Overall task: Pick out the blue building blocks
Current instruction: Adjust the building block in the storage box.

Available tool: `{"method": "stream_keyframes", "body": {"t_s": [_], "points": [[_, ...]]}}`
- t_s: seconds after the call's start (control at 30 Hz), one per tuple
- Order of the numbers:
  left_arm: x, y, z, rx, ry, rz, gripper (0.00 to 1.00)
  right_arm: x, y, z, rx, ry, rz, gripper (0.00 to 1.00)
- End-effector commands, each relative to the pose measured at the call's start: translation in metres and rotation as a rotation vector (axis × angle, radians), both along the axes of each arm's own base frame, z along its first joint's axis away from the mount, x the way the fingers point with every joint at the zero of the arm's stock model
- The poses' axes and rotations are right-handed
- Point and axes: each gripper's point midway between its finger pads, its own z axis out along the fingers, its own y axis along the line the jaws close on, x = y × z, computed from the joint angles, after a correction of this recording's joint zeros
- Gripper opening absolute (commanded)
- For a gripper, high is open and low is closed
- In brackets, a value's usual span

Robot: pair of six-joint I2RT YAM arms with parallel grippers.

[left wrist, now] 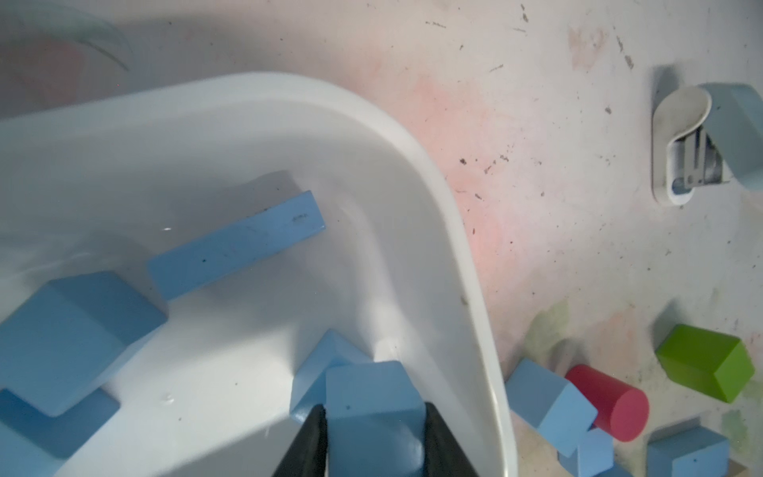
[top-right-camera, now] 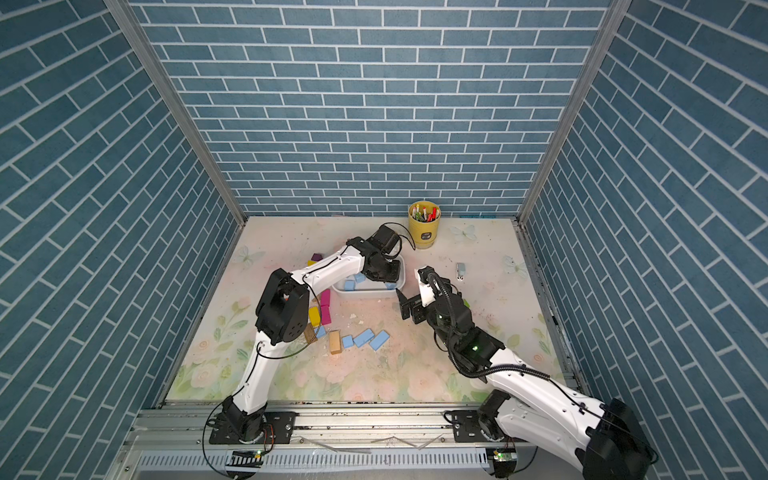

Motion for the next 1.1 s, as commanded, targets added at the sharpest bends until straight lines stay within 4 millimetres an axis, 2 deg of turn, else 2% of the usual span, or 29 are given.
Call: {"method": "stream_keyframes", "body": {"t_s": [0.0, 0.1, 0.23, 0.5, 0.8, 1.07], "points": [[-0.002, 0.004, -0.001, 0.022, 0.005, -0.001, 0.27, 0.0, -0.003, 0.008, 0.001, -0.037, -0.007, 0.99], [-0.001, 0.008, 0.005, 0.024, -0.016, 0.009, 0.22, 0.0, -0.003, 0.009, 0.003, -0.038, -0.007, 0.99], [0.003, 0.019, 0.02, 0.025, -0.066, 0.038, 0.19, 0.0, -0.003, 0.009, 0.003, -0.038, -0.006, 0.99], [0.017, 0.063, 0.043, 0.028, -0.137, 0.139, 0.18, 0.0, -0.002, 0.009, 0.004, -0.036, -0.004, 0.99], [0.032, 0.103, 0.035, 0.09, -0.161, 0.22, 0.18, 0.001, -0.002, 0.008, 0.002, -0.035, -0.004, 0.99], [0.045, 0.121, 0.017, 0.127, -0.164, 0.269, 0.22, 0.0, -0.002, 0.008, 0.0, -0.033, -0.001, 0.99]]}}
